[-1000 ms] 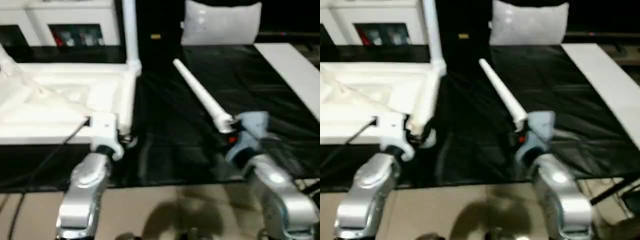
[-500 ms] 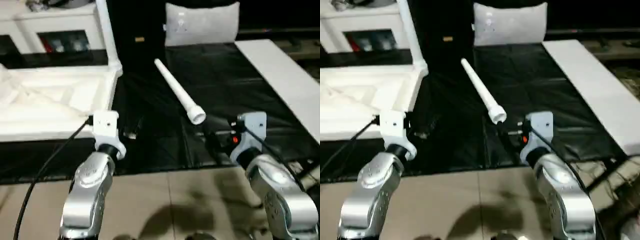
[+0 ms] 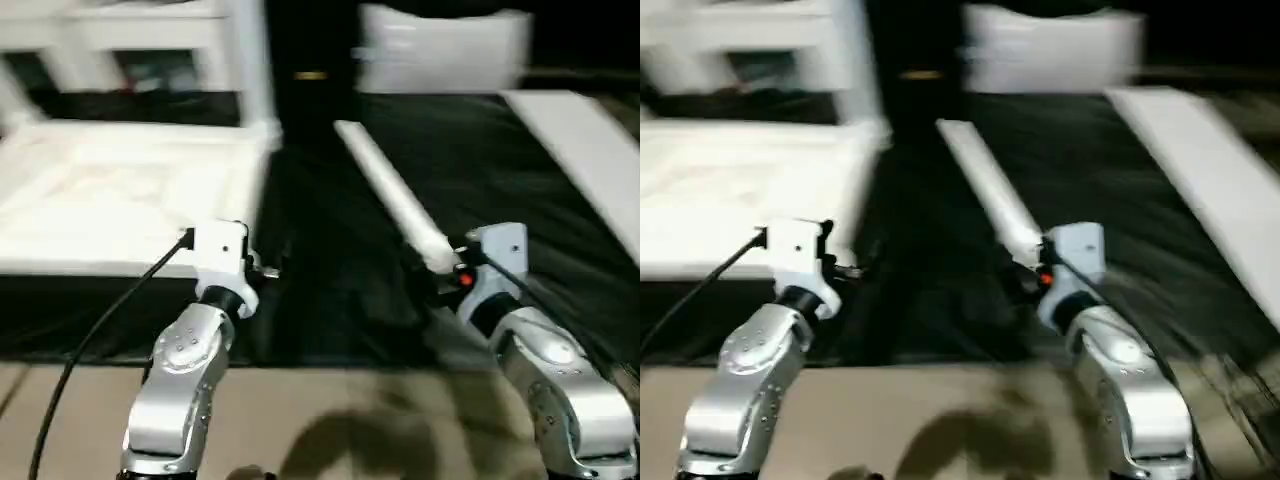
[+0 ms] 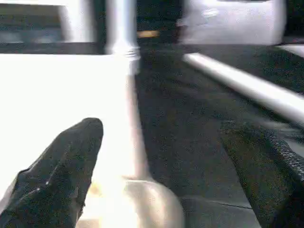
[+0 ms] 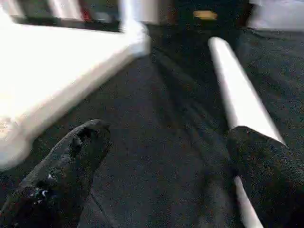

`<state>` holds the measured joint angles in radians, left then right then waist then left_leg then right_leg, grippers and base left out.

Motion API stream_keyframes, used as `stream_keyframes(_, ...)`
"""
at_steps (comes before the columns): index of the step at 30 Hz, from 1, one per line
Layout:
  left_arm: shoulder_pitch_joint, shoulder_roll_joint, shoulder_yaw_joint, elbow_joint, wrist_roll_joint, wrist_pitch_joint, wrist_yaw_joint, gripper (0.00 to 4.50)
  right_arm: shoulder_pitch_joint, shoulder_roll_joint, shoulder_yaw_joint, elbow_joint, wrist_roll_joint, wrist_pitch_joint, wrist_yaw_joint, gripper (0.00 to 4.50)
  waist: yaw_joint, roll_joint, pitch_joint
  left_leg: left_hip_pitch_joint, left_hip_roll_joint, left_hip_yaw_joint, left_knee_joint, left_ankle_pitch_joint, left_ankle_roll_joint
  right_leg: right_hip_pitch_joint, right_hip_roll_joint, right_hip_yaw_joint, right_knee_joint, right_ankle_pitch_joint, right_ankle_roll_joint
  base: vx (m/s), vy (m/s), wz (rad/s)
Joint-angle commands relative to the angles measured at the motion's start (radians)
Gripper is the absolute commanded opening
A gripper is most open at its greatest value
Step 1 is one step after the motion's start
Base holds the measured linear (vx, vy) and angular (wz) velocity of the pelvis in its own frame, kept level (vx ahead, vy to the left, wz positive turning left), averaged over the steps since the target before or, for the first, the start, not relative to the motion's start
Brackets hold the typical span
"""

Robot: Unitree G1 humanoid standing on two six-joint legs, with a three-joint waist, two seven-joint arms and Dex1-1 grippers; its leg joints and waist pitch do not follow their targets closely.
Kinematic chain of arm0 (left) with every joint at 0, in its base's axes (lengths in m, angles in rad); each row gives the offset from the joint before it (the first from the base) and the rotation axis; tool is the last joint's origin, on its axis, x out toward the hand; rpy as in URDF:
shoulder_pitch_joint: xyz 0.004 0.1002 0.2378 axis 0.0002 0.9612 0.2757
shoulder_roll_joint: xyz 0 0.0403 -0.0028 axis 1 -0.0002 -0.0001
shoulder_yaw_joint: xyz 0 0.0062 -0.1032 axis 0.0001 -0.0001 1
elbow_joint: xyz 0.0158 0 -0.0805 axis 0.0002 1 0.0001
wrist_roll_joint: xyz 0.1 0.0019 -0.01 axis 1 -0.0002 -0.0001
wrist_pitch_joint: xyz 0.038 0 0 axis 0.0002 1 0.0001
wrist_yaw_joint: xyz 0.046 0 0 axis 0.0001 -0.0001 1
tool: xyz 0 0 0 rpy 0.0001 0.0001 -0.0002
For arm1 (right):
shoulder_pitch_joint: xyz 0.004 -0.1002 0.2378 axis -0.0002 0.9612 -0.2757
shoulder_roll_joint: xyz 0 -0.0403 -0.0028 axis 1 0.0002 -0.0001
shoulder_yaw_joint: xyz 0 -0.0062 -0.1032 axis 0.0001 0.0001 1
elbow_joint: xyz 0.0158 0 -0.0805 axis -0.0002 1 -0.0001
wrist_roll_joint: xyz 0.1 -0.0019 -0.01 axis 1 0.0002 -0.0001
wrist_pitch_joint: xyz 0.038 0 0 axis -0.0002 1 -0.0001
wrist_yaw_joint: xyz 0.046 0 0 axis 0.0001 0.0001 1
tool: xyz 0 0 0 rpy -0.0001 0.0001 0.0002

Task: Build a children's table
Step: Move to table, then pick table leg

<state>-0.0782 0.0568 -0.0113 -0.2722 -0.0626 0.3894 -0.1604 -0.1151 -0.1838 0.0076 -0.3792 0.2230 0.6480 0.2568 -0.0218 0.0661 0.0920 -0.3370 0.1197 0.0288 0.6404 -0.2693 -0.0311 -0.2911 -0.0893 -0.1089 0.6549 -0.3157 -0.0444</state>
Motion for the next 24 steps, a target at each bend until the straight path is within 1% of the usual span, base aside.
stream_keyframes(1,-0.008,-0.015,-0.028,0.002,0.003,-0.001,-0.001,4.42,0.011,-0.019,-0.024,0.003,-0.013,-0.011,-0.001,4.50,-0.035,0.011,-0.068,0.155,0.179,-0.124,-0.110,0.058,0.456,-0.124,0.009,0.041,0.050,-0.073,0.017,0.228,0.012,0.22)
stream_keyframes(2,-0.008,-0.013,-0.031,0.002,0.003,-0.001,0.000,4.42,0.009,-0.021,-0.025,0.006,-0.014,-0.013,-0.002,4.50,-0.024,-0.007,-0.067,0.153,0.182,-0.109,-0.104,0.170,0.508,-0.160,-0.019,0.076,0.063,-0.012,0.058,0.208,-0.013,0.08)
stream_keyframes(3,-0.008,-0.010,-0.036,0.002,0.005,0.000,-0.003,4.42,0.005,-0.024,-0.027,0.012,-0.014,-0.013,-0.003,4.50,-0.010,-0.040,-0.078,0.147,0.121,-0.069,-0.084,0.187,0.456,-0.159,-0.043,0.117,0.003,0.095,0.039,0.208,-0.013,0.08)
stream_keyframes(4,-0.008,-0.009,-0.037,0.002,0.005,0.000,-0.004,4.42,0.004,-0.025,-0.027,0.014,-0.014,-0.013,-0.002,4.50,0.001,-0.068,-0.066,0.089,0.045,-0.010,-0.066,0.085,0.387,-0.099,-0.052,0.148,-0.064,0.131,0.027,0.207,-0.060,0.14)
stream_keyframes(5,-0.008,-0.007,-0.039,0.002,0.006,0.000,-0.005,4.42,0.000,-0.029,-0.026,0.017,-0.014,-0.013,0.000,4.50,0.046,-0.103,-0.062,-0.031,-0.080,0.063,0.066,-0.098,0.300,0.049,-0.112,0.272,-0.148,0.027,-0.068,0.206,-0.071,0.08)
stream_keyframes(6,-0.008,-0.007,-0.040,0.002,0.006,0.001,-0.005,4.42,-0.004,-0.036,-0.022,0.020,-0.019,-0.013,0.002,4.50,0.056,-0.091,-0.075,-0.096,-0.050,0.039,0.115,-0.039,0.194,0.116,-0.138,0.260,-0.107,0.081,-0.129,0.206,-0.071,0.08)
stream_keyframes(7,-0.008,-0.007,-0.040,0.002,0.006,0.001,-0.005,4.42,-0.004,-0.036,-0.022,0.020,-0.019,-0.013,0.002,4.50,0.063,-0.088,-0.063,-0.107,-0.053,0.041,0.111,0.046,0.116,0.099,-0.102,0.214,-0.103,0.214,-0.113,0.193,-0.055,-0.09)
stream_keyframes(8,-0.008,-0.007,-0.042,0.003,0.007,0.002,-0.006,4.42,-0.010,-0.041,-0.019,0.024,-0.026,-0.007,-0.001,4.50,0.063,-0.088,-0.063,-0.107,-0.053,0.041,0.111,0.046,0.116,0.099,-0.102,0.214,-0.103,0.214,-0.113,0.171,-0.044,-0.11)
stream_keyframes(9,-0.009,-0.002,-0.047,0.004,0.011,0.002,-0.007,4.42,-0.025,-0.063,-0.006,0.041,-0.058,0.009,-0.017,4.50,0.070,-0.060,-0.056,-0.097,-0.025,0.043,0.066,0.148,0.065,0.077,-0.089,0.159,-0.143,0.130,-0.163,0.171,-0.044,-0.11)
stream_keyframes(10,-0.009,0.000,-0.049,0.005,0.014,0.003,-0.006,4.42,-0.031,-0.073,0.000,0.048,-0.072,0.015,-0.022,4.50,0.071,-0.024,-0.053,-0.095,0.010,0.041,-0.005,0.205,0.092,0.074,-0.065,0.114,-0.164,-0.058,-0.177,0.156,-0.012,-0.11)
stream_keyframes(11,-0.012,0.003,-0.052,0.007,0.020,0.006,-0.004,4.42,-0.042,-0.086,0.007,0.059,-0.088,0.025,-0.028,4.50,0.072,0.004,-0.052,-0.068,0.040,0.034,-0.044,0.167,0.102,0.064,-0.051,0.100,-0.170,-0.134,-0.156,0.152,0.054,-0.01)
stream_keyframes(12,-0.017,0.012,-0.062,0.010,0.020,0.008,-0.016,4.42,-0.065,-0.102,0.006,0.077,-0.100,0.056,-0.041,4.50,0.027,0.033,-0.037,-0.025,0.113,-0.029,-0.119,-0.053,0.120,0.037,0.028,0.052,-0.101,-0.164,-0.088,0.152,0.054,-0.01)
stream_keyframes(13,-0.018,0.029,-0.080,0.007,0.019,0.006,-0.045,4.42,-0.089,-0.118,0.006,0.090,-0.108,0.090,-0.048,4.50,0.010,0.049,-0.049,0.027,0.156,-0.088,-0.141,-0.131,0.171,-0.025,0.055,0.053,-0.007,-0.139,-0.065,0.146,0.104,0.05)
stream_keyframes(14,-0.018,0.032,-0.083,0.007,0.019,0.006,-0.049,4.42,-0.093,-0.120,0.006,0.092,-0.109,0.095,-0.049,4.50,-0.006,0.035,-0.091,0.091,0.177,-0.126,-0.104,0.036,0.310,-0.080,0.034,0.071,0.042,-0.049,-0.012,0.137,0.069,0.02)
stream_keyframes(15,-0.014,0.045,-0.096,0.000,0.008,-0.002,-0.082,4.42,-0.114,-0.133,0.008,0.103,-0.114,0.125,-0.050,4.50,-0.001,0.032,-0.097,0.090,0.171,-0.121,-0.079,0.242,0.375,-0.099,0.023,0.079,0.046,0.017,0.028,0.137,0.069,0.02)
stream_keyframes(16,-0.011,0.052,-0.103,-0.004,0.001,-0.006,-0.099,4.42,-0.126,-0.140,0.009,0.109,-0.116,0.139,-0.050,4.50,0.007,0.022,-0.094,0.083,0.173,-0.113,-0.058,0.486,0.413,-0.115,0.005,0.098,0.040,0.092,0.068,0.102,0.043,0.09)
stream_keyframes(17,-0.007,0.073,-0.121,-0.017,-0.015,-0.007,-0.143,4.42,-0.156,-0.156,0.011,0.122,-0.113,0.187,-0.034,4.50,0.033,-0.009,-0.093,0.023,0.114,-0.059,-0.034,0.919,0.339,-0.097,-0.036,0.144,-0.033,0.319,0.138,0.058,0.009,0.11)
stream_keyframes(18,-0.006,0.093,-0.138,-0.024,-0.018,0.005,-0.173,4.42,-0.172,-0.164,0.010,0.128,-0.105,0.227,-0.026,4.50,0.046,-0.041,-0.102,-0.032,0.021,0.005,0.004,0.711,0.239,-0.075,-0.065,0.165,-0.062,0.527,0.090,0.058,0.009,0.11)
stream_keyframes(19,-0.005,0.115,-0.158,-0.031,-0.022,0.016,-0.205,4.42,-0.190,-0.175,0.013,0.135,-0.102,0.272,-0.021,4.50,0.049,-0.051,-0.102,-0.065,-0.002,0.022,-0.008,0.558,0.206,-0.040,-0.064,0.166,-0.048,0.645,0.085,0.057,-0.053,0.06)
stream_keyframes(20,-0.005,0.120,-0.163,-0.033,-0.022,0.018,-0.212,4.42,-0.195,-0.177,0.014,0.138,-0.102,0.285,-0.021,4.50,0.066,-0.052,-0.105,-0.079,0.009,0.033,-0.034,0.318,0.143,-0.015,-0.073,0.158,-0.046,0.766,0.074,0.028,-0.060,-0.01)
stream_keyframes(21,-0.005,0.144,-0.182,-0.039,-0.019,0.025,-0.240,4.42,-0.214,-0.188,0.018,0.149,-0.103,0.339,-0.021,4.50,0.065,-0.058,-0.101,-0.080,0.014,0.035,-0.045,0.240,0.114,-0.011,-0.065,0.149,-0.047,0.761,0.068,0.028,-0.060,-0.01)
stream_keyframes(22,-0.005,0.163,-0.197,-0.045,-0.016,0.032,-0.261,4.42,-0.227,-0.200,0.025,0.160,-0.100,0.381,-0.012,4.50,0.067,-0.037,-0.088,-0.058,0.040,0.030,-0.070,0.086,0.051,-0.024,-0.049,0.130,-0.062,0.534,-0.007,0.000,0.000,0.00)
stream_keyframes(23,-0.002,0.211,-0.228,-0.066,-0.021,0.053,-0.312,4.42,-0.257,-0.220,0.035,0.191,-0.081,0.485,0.008,4.50,0.063,-0.035,-0.083,-0.051,0.047,0.025,-0.078,0.042,0.043,-0.025,-0.043,0.126,-0.066,0.432,-0.043,-0.056,-0.022,0.04)
stream_keyframes(24,-0.002,0.232,-0.241,-0.077,-0.026,0.065,-0.336,4.42,-0.271,-0.229,0.036,0.208,-0.067,0.534,0.019,4.50,0.059,-0.024,-0.072,-0.045,0.062,0.023,-0.097,-0.055,0.031,-0.033,-0.043,0.124,-0.072,0.218,-0.117,-0.056,-0.022,0.04)
